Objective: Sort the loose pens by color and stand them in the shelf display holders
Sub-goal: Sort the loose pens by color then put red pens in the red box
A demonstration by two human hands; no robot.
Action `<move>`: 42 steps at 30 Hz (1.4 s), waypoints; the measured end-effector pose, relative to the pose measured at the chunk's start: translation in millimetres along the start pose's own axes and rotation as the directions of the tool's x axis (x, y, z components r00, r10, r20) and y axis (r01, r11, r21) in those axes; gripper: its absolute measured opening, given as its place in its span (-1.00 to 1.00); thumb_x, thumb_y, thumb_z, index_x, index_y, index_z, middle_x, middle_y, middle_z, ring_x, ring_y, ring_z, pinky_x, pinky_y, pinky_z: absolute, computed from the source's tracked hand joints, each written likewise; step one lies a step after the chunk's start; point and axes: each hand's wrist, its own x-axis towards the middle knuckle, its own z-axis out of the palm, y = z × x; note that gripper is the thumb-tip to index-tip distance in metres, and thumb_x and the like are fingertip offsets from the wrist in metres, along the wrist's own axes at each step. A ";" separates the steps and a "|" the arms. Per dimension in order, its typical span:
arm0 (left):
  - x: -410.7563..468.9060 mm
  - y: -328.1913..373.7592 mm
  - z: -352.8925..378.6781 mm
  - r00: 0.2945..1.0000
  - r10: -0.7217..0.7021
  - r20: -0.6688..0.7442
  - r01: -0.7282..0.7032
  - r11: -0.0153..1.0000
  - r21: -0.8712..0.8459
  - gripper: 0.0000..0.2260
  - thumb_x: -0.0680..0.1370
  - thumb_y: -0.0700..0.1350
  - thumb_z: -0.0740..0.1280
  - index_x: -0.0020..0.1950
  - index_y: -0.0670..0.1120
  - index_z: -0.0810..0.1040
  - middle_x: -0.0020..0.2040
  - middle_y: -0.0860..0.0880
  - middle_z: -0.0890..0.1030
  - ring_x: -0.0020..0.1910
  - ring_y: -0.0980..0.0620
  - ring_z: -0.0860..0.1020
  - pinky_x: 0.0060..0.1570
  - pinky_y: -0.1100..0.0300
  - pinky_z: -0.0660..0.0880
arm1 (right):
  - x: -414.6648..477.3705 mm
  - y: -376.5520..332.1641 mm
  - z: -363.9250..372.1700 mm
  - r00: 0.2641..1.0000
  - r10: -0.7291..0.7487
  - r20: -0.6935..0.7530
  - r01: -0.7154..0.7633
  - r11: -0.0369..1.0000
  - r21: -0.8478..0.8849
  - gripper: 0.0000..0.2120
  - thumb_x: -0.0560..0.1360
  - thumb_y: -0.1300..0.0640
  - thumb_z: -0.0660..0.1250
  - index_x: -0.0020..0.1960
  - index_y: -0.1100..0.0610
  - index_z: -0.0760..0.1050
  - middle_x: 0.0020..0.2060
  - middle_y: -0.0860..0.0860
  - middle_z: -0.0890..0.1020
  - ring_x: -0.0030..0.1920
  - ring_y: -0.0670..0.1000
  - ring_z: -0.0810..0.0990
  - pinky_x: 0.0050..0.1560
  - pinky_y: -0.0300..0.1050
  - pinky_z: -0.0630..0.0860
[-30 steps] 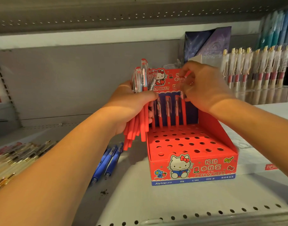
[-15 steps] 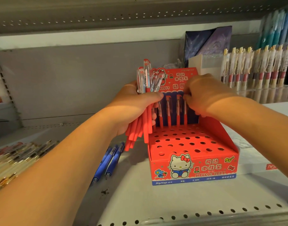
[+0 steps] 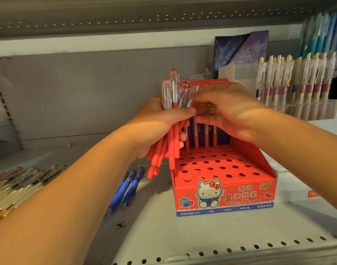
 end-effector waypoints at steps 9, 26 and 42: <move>-3.1 6.4 0.9 0.995 -0.080 -0.056 0.079 0.997 -0.005 -0.79 0.57 -0.07 0.35 -0.20 -0.18 0.56 -0.48 -0.11 0.55 -0.59 0.01 0.52 -0.54 0.21 0.50 | 7.9 -18.0 -14.9 0.983 -0.063 -0.172 0.096 0.977 0.190 -0.94 0.52 0.31 0.30 -0.13 0.24 0.50 -0.36 0.08 0.63 -0.31 0.06 0.69 -0.23 -0.10 0.63; -3.3 8.4 1.1 0.990 -0.075 -0.115 0.075 0.997 -0.010 -0.81 0.56 -0.07 0.36 -0.13 -0.20 0.56 -0.52 -0.06 0.54 -0.61 0.03 0.50 -0.55 0.22 0.47 | 11.6 -0.2 -31.8 0.887 -0.461 0.030 0.177 0.279 -0.944 -0.73 0.51 0.22 0.40 0.13 0.08 0.39 -0.04 0.09 0.57 -0.05 0.09 0.55 -0.04 -0.10 0.44; -3.7 9.4 0.7 0.991 -0.071 -0.116 0.071 0.997 -0.002 -0.80 0.56 -0.06 0.37 -0.11 -0.20 0.56 -0.52 -0.02 0.56 -0.58 0.04 0.51 -0.51 0.18 0.53 | 2.9 -15.9 -25.1 0.974 -0.220 -0.043 -0.076 -0.141 -0.987 -0.88 0.53 0.34 0.30 0.03 0.21 0.40 -0.32 0.09 0.36 -0.38 0.06 0.43 -0.31 -0.10 0.43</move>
